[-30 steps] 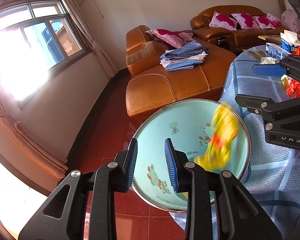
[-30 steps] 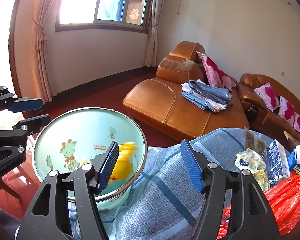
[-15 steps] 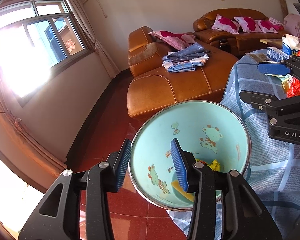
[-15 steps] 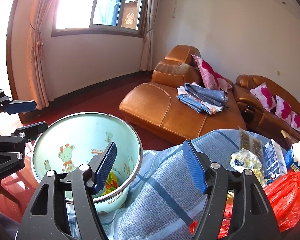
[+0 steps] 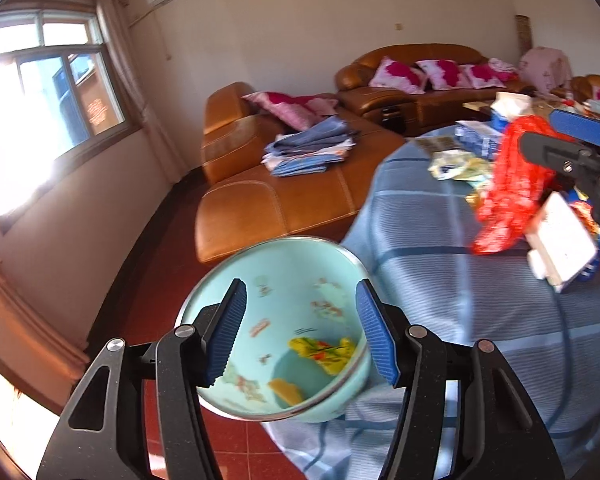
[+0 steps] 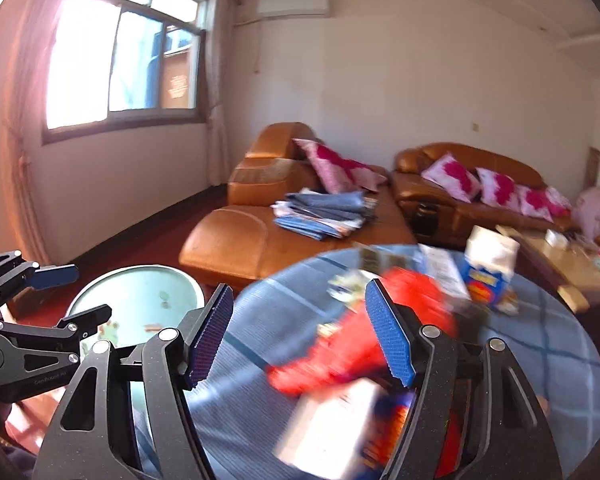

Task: Collect trash
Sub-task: 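Grasp the clear plastic bag with the right tool while the left tool grasps the red bag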

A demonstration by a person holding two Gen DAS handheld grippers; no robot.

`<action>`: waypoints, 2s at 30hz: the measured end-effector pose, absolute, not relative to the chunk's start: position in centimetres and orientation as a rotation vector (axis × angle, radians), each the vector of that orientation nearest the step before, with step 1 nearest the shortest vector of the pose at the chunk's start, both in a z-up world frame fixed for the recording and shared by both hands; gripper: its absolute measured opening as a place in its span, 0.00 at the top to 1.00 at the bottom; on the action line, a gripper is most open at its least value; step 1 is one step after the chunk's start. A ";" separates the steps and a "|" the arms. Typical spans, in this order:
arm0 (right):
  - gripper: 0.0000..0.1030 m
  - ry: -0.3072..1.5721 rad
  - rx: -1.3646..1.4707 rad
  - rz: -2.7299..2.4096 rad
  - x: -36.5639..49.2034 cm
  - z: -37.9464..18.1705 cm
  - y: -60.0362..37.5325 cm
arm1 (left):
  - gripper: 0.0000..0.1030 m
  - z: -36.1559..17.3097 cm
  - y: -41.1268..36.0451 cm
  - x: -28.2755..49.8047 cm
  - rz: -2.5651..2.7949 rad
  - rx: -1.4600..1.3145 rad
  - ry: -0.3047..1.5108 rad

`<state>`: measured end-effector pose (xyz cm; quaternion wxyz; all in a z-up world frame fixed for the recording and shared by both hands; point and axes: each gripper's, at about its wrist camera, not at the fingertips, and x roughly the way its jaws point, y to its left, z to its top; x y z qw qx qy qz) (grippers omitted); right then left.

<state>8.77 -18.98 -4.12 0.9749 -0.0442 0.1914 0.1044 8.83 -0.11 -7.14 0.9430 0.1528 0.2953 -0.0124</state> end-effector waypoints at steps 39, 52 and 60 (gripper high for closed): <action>0.97 0.623 0.161 -0.136 6.1 -7.9 -35.4 | 0.41 -8.2 -10.4 11.5 -0.305 0.307 0.564; 0.97 0.524 0.153 -0.103 4.7 -6.7 -35.1 | 0.46 -9.3 -14.4 13.7 -0.409 0.348 0.602; 0.97 0.487 0.128 -0.066 4.6 -5.9 -33.8 | 0.97 -9.9 -14.1 13.8 -0.469 0.323 0.636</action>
